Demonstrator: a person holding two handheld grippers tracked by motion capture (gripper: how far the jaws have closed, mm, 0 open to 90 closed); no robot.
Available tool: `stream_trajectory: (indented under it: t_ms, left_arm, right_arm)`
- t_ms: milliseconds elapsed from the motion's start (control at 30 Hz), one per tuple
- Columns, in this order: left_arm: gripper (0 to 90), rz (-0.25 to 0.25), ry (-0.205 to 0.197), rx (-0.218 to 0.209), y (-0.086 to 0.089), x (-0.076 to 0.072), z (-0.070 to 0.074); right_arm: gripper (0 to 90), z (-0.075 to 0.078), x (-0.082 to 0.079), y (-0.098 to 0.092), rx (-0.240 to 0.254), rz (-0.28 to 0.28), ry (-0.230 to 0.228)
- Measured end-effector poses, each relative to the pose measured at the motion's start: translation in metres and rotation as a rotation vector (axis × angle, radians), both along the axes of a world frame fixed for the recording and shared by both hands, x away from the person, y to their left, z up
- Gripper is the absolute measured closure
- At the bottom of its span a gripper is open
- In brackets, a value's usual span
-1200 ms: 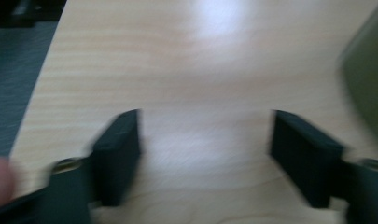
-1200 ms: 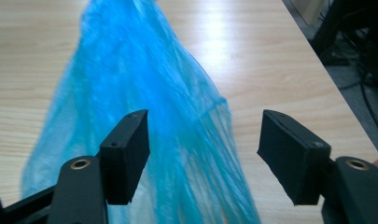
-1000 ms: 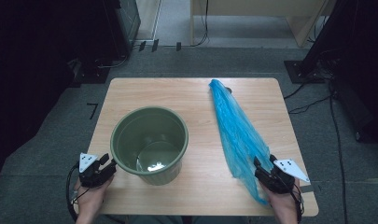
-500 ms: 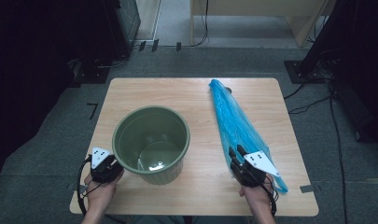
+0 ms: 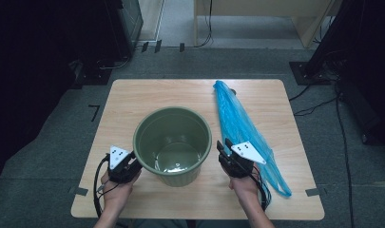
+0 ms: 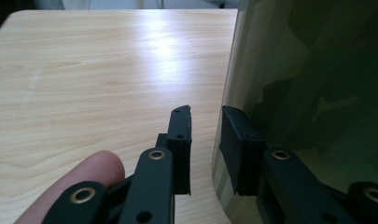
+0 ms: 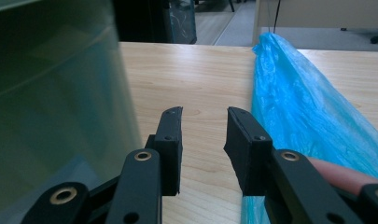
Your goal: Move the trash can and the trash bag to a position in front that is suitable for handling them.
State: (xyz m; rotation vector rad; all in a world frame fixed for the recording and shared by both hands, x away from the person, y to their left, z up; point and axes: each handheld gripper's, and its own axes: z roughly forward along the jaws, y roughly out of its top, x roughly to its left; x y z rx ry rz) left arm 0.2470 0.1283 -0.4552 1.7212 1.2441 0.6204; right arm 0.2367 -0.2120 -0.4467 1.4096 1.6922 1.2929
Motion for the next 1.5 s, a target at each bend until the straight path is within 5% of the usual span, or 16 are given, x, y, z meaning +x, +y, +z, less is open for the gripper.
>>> stream_trajectory:
  t_ms: [400, 633, 733, 867, 1000, 1200, 1233, 1267, 1300, 1333, 1400, 1500]
  left_arm:
    - [73.3, -0.041, -0.002, 0.013, -0.026, 0.004, 0.001]
    - [72.3, -0.016, 0.030, -0.033, -0.028, 0.021, 0.000]
    - [85.2, -0.025, 0.028, -0.017, -0.036, 0.022, 0.001]
    - [90.0, -0.030, 0.018, 0.026, -0.046, 0.017, 0.002]
    - [90.0, -0.056, 0.008, 0.047, -0.051, 0.008, 0.003]
    - [89.4, -0.065, -0.006, 0.036, -0.052, -0.004, 0.001]
    - [85.3, -0.054, -0.013, 0.040, -0.050, -0.006, 0.000]
    - [56.7, -0.035, -0.026, 0.043, -0.046, -0.006, -0.001]
    - [56.7, -0.015, -0.037, 0.033, -0.040, -0.006, -0.004]
    - [41.5, 0.023, -0.027, 0.025, -0.034, -0.004, -0.007]
    - [26.8, 0.080, 0.009, 0.038, -0.020, 0.001, -0.021]
    - [17.6, 0.090, 0.098, 0.062, -0.004, 0.007, -0.040]
  right_arm:
    - [66.5, -0.002, 0.000, -0.004, -0.030, 0.017, -0.022]
    - [67.6, 0.001, 0.012, -0.011, -0.021, -0.008, -0.022]
    - [75.2, -0.003, 0.023, -0.007, -0.018, 0.026, -0.013]
    - [84.6, -0.004, 0.019, -0.004, -0.029, 0.026, -0.005]
    - [84.8, -0.004, 0.013, -0.009, -0.016, 0.026, 0.003]
    - [84.1, -0.006, -0.001, -0.015, -0.034, 0.044, -0.005]
    - [78.5, -0.005, -0.003, -0.015, -0.052, 0.043, -0.008]
    - [59.7, -0.003, -0.007, -0.022, -0.084, 0.013, 0.007]
    - [59.7, -0.003, -0.007, -0.022, -0.084, 0.013, 0.007]
    - [51.7, -0.003, -0.009, -0.030, -0.082, -0.003, 0.014]
    - [37.4, -0.003, -0.010, -0.048, -0.086, -0.080, 0.010]
    - [28.8, -0.004, -0.006, -0.073, -0.171, -0.199, 0.022]
